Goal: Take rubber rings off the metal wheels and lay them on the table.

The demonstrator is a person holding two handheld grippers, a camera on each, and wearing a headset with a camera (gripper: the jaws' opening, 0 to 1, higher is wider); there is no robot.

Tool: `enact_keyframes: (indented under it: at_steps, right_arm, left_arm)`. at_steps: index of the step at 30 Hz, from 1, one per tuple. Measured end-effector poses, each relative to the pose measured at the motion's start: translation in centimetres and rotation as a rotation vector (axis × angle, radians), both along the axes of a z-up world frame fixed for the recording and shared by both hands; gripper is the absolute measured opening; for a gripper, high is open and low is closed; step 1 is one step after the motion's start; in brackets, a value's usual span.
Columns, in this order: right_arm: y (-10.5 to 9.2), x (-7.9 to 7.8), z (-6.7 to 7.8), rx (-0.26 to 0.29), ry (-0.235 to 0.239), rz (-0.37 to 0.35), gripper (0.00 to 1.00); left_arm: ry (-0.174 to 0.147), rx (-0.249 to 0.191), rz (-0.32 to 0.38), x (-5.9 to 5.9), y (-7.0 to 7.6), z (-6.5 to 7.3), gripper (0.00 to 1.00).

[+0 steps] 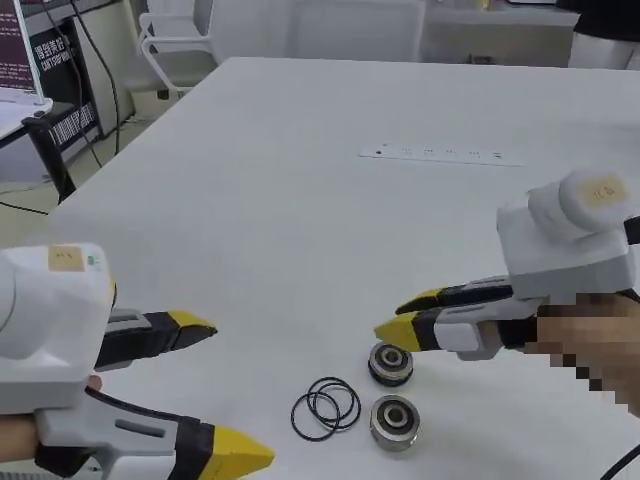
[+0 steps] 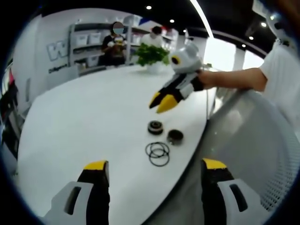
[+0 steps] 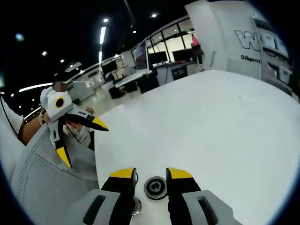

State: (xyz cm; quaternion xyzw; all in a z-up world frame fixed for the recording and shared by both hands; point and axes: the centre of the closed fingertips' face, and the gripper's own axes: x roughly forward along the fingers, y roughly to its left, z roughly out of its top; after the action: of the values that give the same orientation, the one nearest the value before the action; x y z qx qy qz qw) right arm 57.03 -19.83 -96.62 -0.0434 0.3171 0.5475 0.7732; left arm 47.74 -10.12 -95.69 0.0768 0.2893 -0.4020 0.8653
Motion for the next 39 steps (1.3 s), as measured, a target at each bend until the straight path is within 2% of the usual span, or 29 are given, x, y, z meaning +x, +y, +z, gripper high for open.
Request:
enact_keyframes:
  at_steps: [2, 3, 5, 6, 8, 9, 11, 15, 21, 23, 26, 31, 33, 36, 39]
  right_arm:
    - [-0.3, 0.3, -0.1, 0.004, 0.010, -0.019, 0.25]
    - [-0.6, 0.5, -0.4, -0.002, 0.016, -0.033, 0.25]
    - [-1.0, 0.7, -0.7, -0.012, 0.017, -0.044, 0.25]
    - [-1.1, 0.7, -0.8, -0.016, 0.018, -0.047, 0.25]
    - [-1.4, 0.8, -1.2, -0.031, 0.020, -0.058, 0.24]
    - [-1.6, 0.9, -1.6, -0.049, 0.019, -0.064, 0.24]
    - [-1.8, 0.9, -2.1, -0.066, 0.024, -0.065, 0.24]
    - [-2.3, 0.7, -3.2, -0.112, 0.031, -0.057, 0.24]
    - [-2.7, 0.6, -3.4, -0.137, 0.026, -0.042, 0.23]
    - [-2.6, 0.4, -3.4, -0.138, 0.031, -0.036, 0.24]
    - [-2.6, 0.0, -3.6, -0.149, 0.026, -0.007, 0.24]
    - [-2.5, -0.7, -4.2, -0.178, 0.020, 0.043, 0.25]
    - [-2.5, -0.9, -4.4, -0.189, 0.018, 0.055, 0.25]
    - [-2.6, -0.9, -4.8, -0.200, 0.019, 0.069, 0.25]
    - [-2.5, -1.1, -5.1, -0.204, 0.022, 0.083, 0.25]
  left_arm:
    - [-0.013, -0.015, 0.000, 0.1, -0.1, 0.3, 0.81]
    - [-0.034, -0.043, 0.000, 0.3, -0.4, 1.0, 0.81]
    - [-0.057, -0.059, -0.010, 0.4, -0.6, 1.5, 0.80]
    - [-0.061, -0.055, -0.013, 0.5, -0.6, 1.6, 0.80]
    - [-0.089, -0.040, -0.021, 0.7, -0.7, 2.0, 0.79]
    - [-0.118, -0.026, -0.025, 1.0, -0.7, 2.4, 0.79]
    - [-0.147, -0.014, -0.033, 1.4, -0.8, 3.0, 0.78]
    - [-0.164, -0.005, -0.071, 2.1, -1.6, 4.1, 0.78]
    - [-0.259, 0.038, -0.145, 4.4, -2.7, 6.4, 0.75]
    - [-0.263, 0.062, -0.176, 5.1, -3.1, 6.5, 0.72]
    - [-0.293, 0.080, -0.194, 6.5, -3.9, 7.0, 0.72]
    - [-0.321, 0.040, -0.234, 8.4, -6.3, 7.8, 0.68]
    - [-0.312, 0.022, -0.246, 9.0, -7.3, 7.7, 0.67]
    - [-0.306, 0.024, -0.260, 9.7, -8.3, 7.1, 0.66]
    - [-0.333, 0.051, -0.286, 10.3, -9.5, 6.5, 0.63]
